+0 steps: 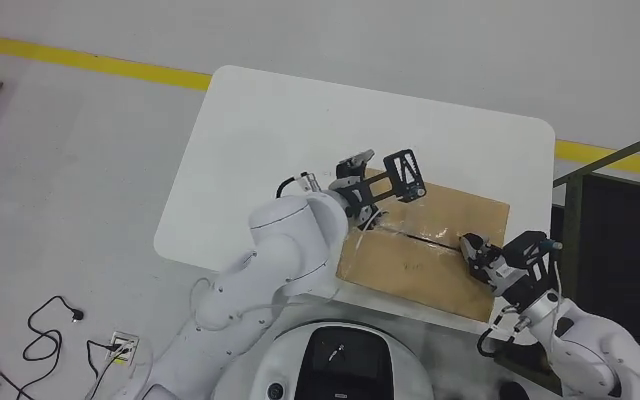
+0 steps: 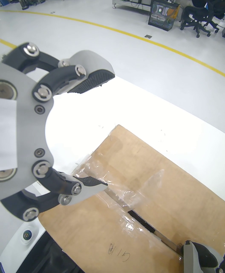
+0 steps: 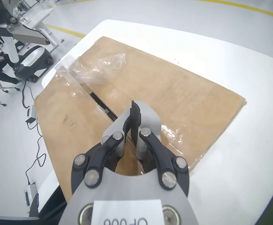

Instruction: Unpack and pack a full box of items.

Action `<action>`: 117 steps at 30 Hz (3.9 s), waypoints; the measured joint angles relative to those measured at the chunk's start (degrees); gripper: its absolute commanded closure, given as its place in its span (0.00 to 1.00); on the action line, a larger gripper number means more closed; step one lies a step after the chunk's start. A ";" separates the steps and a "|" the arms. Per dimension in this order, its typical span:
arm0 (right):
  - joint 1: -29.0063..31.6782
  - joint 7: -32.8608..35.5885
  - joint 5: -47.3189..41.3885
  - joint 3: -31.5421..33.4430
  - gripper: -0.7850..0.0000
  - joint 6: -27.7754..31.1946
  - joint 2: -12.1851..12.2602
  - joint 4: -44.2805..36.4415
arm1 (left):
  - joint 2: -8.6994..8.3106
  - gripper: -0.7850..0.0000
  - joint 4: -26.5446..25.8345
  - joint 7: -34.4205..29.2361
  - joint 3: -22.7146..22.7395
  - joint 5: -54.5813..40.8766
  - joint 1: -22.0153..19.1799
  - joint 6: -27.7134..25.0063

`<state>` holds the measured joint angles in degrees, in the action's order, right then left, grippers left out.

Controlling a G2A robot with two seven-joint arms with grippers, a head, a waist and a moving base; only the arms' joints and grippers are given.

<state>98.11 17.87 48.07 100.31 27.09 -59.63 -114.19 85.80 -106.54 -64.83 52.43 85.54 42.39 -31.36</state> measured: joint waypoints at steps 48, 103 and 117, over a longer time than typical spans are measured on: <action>-0.14 0.30 -2.69 2.29 1.00 -1.59 -0.06 2.48 | 3.38 0.09 13.75 4.19 -9.18 -3.78 -8.70 0.34; -4.69 11.84 -18.86 3.06 0.01 -1.18 0.80 -4.44 | -1.06 0.00 -11.24 -5.10 7.99 -7.00 4.81 -2.99; -19.72 14.51 -9.86 -15.27 0.51 -8.15 -0.01 3.57 | -2.08 0.00 -13.60 -1.27 12.35 -1.70 8.44 0.90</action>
<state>78.39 32.39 38.21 85.04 18.94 -59.63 -110.63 83.72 -120.13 -66.10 64.79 83.84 50.82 -30.46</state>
